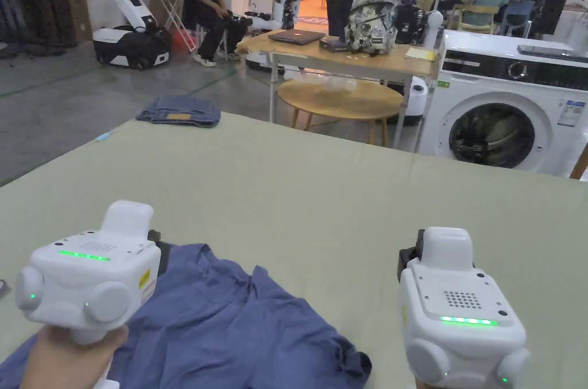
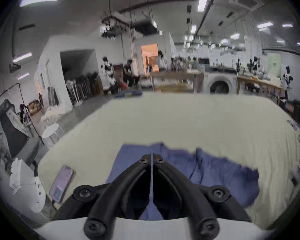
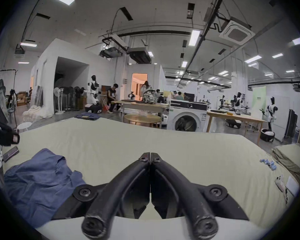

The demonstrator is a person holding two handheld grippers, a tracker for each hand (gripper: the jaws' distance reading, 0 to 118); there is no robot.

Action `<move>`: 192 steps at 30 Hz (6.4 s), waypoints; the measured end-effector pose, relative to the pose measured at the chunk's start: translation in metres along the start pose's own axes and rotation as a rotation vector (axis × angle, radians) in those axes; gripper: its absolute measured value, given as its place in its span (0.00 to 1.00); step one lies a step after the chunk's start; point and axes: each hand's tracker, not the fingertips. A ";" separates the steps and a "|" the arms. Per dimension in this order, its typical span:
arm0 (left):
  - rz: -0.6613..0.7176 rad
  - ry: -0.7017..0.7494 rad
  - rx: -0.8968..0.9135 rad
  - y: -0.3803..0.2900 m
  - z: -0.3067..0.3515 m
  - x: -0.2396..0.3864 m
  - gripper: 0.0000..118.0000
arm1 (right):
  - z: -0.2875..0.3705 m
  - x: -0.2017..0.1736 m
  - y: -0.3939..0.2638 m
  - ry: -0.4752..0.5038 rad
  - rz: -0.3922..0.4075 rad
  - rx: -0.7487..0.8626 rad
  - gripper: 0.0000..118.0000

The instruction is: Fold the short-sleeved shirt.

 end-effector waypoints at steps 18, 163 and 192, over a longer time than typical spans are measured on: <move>0.216 -0.193 -0.563 -0.044 -0.101 -0.028 0.58 | -0.020 -0.003 -0.030 0.020 0.037 -0.122 0.00; -0.013 -0.340 -0.364 -0.004 -0.124 0.142 0.00 | -0.047 0.248 -0.136 -0.048 -0.253 -1.003 0.46; 0.038 -0.254 -0.031 0.126 -0.039 0.061 0.00 | 0.030 0.264 0.042 -0.224 -0.166 -0.342 0.02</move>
